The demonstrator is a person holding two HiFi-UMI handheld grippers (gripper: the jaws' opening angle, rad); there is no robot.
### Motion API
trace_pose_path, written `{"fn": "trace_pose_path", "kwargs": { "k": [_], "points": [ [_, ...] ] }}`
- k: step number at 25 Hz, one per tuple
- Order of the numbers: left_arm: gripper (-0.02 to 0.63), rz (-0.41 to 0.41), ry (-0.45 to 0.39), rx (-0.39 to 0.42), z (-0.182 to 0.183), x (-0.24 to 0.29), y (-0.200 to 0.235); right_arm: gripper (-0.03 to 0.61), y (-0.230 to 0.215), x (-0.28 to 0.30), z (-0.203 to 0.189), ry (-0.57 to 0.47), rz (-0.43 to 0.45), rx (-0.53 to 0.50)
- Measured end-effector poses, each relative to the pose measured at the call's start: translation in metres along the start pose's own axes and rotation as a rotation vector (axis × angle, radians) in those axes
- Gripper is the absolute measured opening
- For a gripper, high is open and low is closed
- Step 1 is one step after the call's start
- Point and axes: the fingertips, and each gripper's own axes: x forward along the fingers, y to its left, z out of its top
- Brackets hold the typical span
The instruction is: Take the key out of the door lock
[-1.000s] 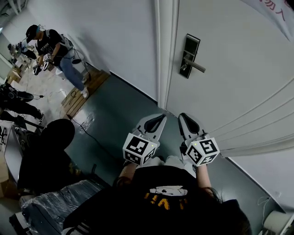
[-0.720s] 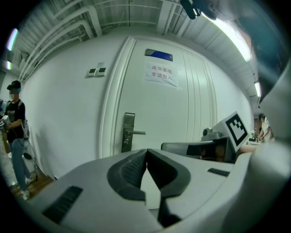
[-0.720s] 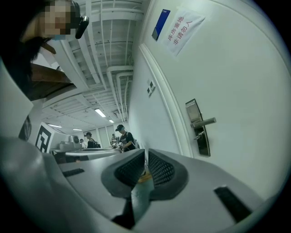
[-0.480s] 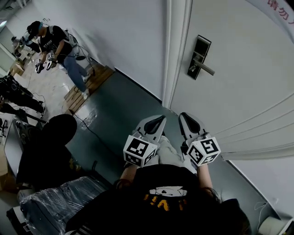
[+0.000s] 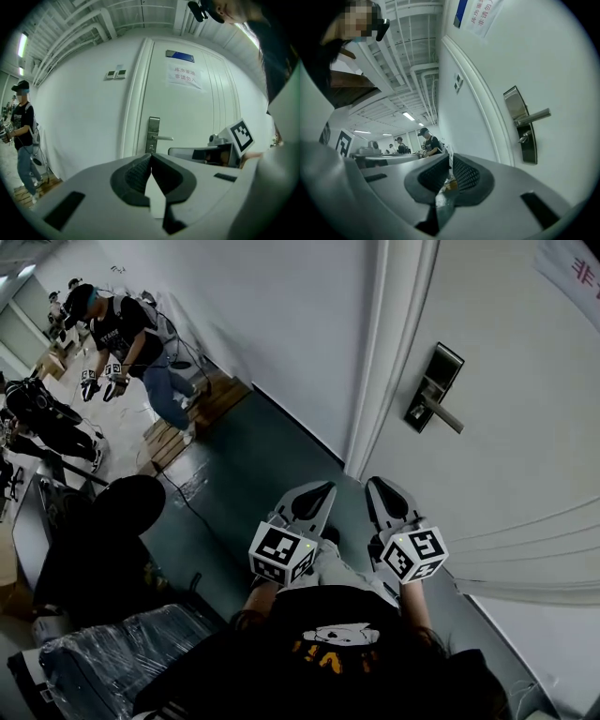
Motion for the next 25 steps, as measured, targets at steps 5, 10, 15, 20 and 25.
{"fn": "trace_pose_path", "kwargs": {
  "k": [5,10,15,20,25],
  "points": [
    [0.009,-0.001,0.007,0.025,0.006,0.033,0.035,0.011,-0.023,0.045,-0.003,0.019,0.008,0.023],
    [0.009,-0.024,0.024,0.028,0.013,0.072,0.066,0.011,-0.05,0.086,0.001,0.027,-0.008,0.047],
    [0.009,-0.067,0.029,0.045,0.023,0.101,0.089,0.011,-0.07,0.116,0.004,0.032,-0.033,0.071],
    [0.009,-0.1,0.041,0.055,0.023,0.13,0.101,0.011,-0.089,0.138,0.006,0.032,-0.048,0.074],
    [0.009,-0.145,0.056,0.052,0.023,0.149,0.103,0.011,-0.102,0.147,0.009,0.037,-0.083,0.086]
  ]
}}
